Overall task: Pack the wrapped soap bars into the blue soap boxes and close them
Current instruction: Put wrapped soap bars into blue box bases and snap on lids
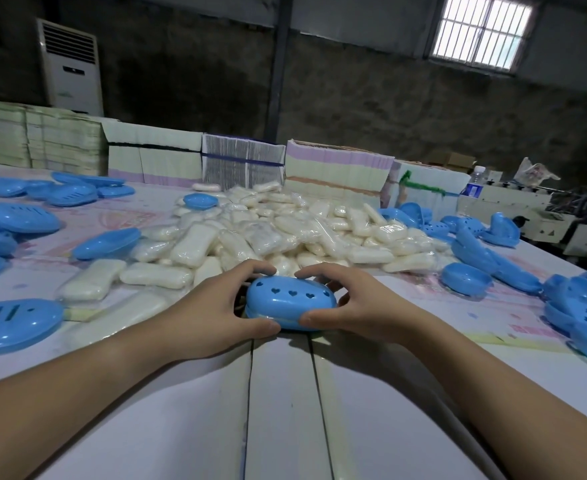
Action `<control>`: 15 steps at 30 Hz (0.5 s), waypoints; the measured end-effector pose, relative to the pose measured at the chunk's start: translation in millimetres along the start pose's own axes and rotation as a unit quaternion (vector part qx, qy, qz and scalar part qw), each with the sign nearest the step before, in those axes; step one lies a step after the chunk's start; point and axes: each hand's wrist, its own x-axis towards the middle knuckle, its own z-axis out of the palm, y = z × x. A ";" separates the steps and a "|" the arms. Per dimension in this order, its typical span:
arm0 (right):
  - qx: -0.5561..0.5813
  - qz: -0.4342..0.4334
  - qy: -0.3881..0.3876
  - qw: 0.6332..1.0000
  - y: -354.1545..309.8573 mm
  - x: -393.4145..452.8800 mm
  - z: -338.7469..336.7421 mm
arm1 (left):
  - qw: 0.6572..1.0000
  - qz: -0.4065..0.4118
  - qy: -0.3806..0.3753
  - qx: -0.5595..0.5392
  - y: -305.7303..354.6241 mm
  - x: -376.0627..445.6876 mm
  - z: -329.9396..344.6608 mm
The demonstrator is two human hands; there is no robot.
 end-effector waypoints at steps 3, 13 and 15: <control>-0.012 -0.013 0.009 1.000 1.4 -0.4 0.1 | 1.000 0.000 0.009 -0.005 0.9 -0.6 -0.7; -0.011 0.002 0.000 1.000 -0.7 -2.8 -8.6 | 1.000 0.010 0.016 0.006 4.5 -1.1 0.6; -0.009 0.007 -0.003 1.000 -0.9 -2.9 -8.8 | 1.000 0.009 0.015 0.003 3.7 -1.0 0.5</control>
